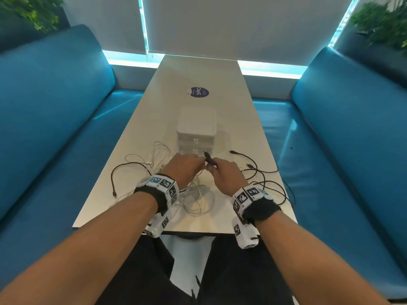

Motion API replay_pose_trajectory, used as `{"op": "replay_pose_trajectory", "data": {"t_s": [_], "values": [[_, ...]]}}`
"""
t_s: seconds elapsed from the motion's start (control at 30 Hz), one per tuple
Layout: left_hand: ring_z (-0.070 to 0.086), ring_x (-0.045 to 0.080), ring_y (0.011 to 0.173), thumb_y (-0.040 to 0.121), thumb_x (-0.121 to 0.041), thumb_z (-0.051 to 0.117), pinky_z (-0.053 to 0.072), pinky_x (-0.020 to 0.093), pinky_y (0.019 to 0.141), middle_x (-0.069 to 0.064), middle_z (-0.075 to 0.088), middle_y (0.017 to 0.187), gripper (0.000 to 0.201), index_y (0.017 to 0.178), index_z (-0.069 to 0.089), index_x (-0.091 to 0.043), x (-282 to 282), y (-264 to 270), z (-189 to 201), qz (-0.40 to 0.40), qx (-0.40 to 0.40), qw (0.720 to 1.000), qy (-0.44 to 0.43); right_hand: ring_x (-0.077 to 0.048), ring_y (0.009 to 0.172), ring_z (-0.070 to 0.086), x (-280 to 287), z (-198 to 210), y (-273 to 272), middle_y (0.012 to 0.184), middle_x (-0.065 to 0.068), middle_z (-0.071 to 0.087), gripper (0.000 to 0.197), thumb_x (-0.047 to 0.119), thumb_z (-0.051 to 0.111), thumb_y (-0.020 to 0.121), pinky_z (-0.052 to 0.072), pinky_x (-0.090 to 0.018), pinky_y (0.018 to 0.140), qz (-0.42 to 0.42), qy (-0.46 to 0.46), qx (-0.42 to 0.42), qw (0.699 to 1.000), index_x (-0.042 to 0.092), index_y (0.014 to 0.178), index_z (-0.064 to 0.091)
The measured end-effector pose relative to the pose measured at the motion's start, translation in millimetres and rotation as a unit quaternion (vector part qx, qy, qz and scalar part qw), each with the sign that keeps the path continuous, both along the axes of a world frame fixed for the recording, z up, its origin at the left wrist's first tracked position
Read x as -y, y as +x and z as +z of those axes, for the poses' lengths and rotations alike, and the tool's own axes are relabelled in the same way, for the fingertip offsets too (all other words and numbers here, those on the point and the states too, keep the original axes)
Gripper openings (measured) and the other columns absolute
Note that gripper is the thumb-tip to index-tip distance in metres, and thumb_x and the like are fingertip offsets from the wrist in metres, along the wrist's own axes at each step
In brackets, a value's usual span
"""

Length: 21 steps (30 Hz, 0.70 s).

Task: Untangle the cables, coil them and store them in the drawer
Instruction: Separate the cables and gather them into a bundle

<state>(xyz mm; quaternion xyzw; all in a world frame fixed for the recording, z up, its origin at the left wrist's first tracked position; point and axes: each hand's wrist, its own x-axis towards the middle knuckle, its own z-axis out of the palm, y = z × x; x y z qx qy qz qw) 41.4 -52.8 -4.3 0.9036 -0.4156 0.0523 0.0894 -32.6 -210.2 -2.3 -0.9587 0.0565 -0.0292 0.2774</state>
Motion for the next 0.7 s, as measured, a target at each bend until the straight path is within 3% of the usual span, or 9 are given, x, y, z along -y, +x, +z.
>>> {"op": "replay_pose_trajectory", "data": {"t_s": [0.1, 0.17, 0.37, 0.53, 0.7], "values": [[0.057, 0.024, 0.093, 0.107, -0.032, 0.036, 0.028, 0.032, 0.073, 0.001, 0.061, 0.100, 0.026, 0.107, 0.058, -0.018, -5.8, 2.5, 0.6, 0.009, -0.026, 0.999, 0.021, -0.033, 0.079, 0.063, 14.6, -2.1, -1.5, 0.088, -0.011, 0.065, 0.021, 0.035, 0.045, 0.101, 0.050, -0.038, 0.065, 0.003, -0.088, -0.009, 0.996, 0.021, 0.109, 0.059], [0.057, 0.022, 0.097, 0.107, -0.031, 0.036, 0.028, 0.032, 0.075, 0.000, 0.060, 0.104, 0.026, 0.108, 0.058, -0.018, -7.8, 5.5, 0.3, 0.006, -0.045, 0.999, 0.024, -0.031, 0.077, 0.062, 23.6, -1.5, -3.8, 0.089, -0.009, 0.063, 0.021, 0.034, 0.043, 0.102, 0.054, -0.040, 0.066, -0.011, -0.137, -0.013, 0.990, 0.021, 0.110, 0.057], [0.058, 0.026, 0.097, 0.106, -0.020, 0.041, 0.043, 0.036, 0.080, 0.005, 0.063, 0.107, 0.020, 0.110, 0.059, -0.013, -0.8, 1.1, -7.6, 0.002, -0.114, 0.993, 0.004, -0.030, 0.081, 0.063, 45.2, -2.3, -14.4, 0.093, -0.009, 0.063, 0.023, 0.031, 0.041, 0.102, 0.054, -0.039, 0.069, -0.060, -0.189, -0.044, 0.979, 0.020, 0.112, 0.058], [0.060, 0.026, 0.095, 0.101, -0.011, 0.046, 0.043, 0.032, 0.077, 0.004, 0.065, 0.101, 0.015, 0.107, 0.060, -0.015, 2.4, 3.2, -19.9, 0.027, -0.146, 0.989, 0.003, -0.031, 0.086, 0.062, 54.4, -7.4, -19.9, 0.100, -0.013, 0.062, 0.025, 0.026, 0.039, 0.103, 0.049, -0.036, 0.070, -0.132, -0.135, -0.069, 0.979, 0.012, 0.111, 0.059], [0.063, 0.029, 0.092, 0.102, -0.017, 0.044, 0.050, 0.037, 0.080, 0.007, 0.068, 0.102, 0.020, 0.110, 0.062, -0.017, 13.0, -1.8, -18.7, 0.053, -0.143, 0.988, 0.014, -0.036, 0.084, 0.063, 29.8, -3.8, -15.3, 0.095, -0.017, 0.066, 0.025, 0.027, 0.038, 0.104, 0.047, -0.038, 0.066, -0.106, -0.087, 0.016, 0.990, 0.010, 0.116, 0.052]]}}
